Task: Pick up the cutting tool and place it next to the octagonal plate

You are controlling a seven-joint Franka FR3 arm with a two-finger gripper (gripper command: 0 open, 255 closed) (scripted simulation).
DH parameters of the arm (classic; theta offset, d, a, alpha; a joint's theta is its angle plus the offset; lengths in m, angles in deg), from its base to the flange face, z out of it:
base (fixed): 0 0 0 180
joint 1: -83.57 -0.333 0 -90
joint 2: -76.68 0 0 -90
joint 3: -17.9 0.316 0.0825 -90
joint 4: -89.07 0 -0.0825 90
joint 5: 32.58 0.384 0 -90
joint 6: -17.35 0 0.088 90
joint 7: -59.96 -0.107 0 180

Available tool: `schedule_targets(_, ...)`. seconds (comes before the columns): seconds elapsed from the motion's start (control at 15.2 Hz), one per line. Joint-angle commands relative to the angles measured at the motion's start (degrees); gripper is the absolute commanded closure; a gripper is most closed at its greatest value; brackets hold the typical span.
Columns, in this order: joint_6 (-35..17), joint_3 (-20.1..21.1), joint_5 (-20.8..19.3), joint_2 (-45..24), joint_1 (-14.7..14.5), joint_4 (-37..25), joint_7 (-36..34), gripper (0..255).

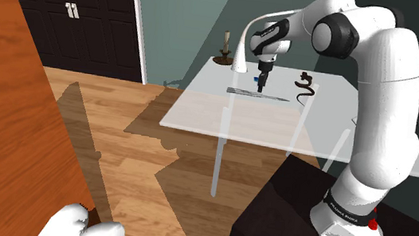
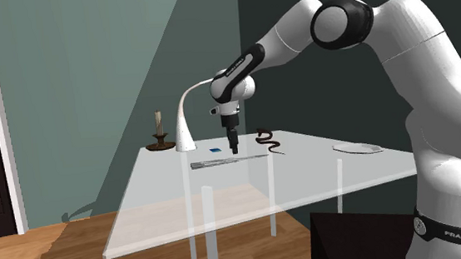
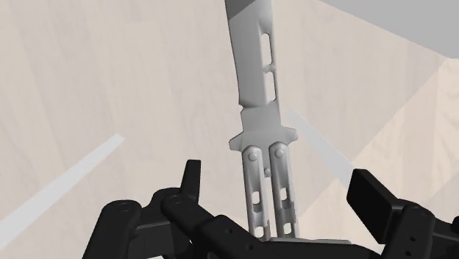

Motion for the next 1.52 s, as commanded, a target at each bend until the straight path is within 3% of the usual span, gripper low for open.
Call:
schedule_targets(0.0, -1.11, 0.23, 0.42, -0.96, 0.26, 0.20, 0.34, 0)
schedule_targets(0.26, -3.95, 0.68, 1.26, -2.51, 0.64, 1.62, 0.87, 0)
schedule_targets(0.79, -3.94, 0.68, 1.26, -2.51, 0.64, 1.61, 0.87, 0)
schedule_targets(0.86, -3.94, 0.68, 1.26, -2.51, 0.64, 1.61, 0.87, 255)
schedule_targets(1.45, -3.95, 0.68, 1.26, -2.51, 0.65, 1.62, 0.87, 255)
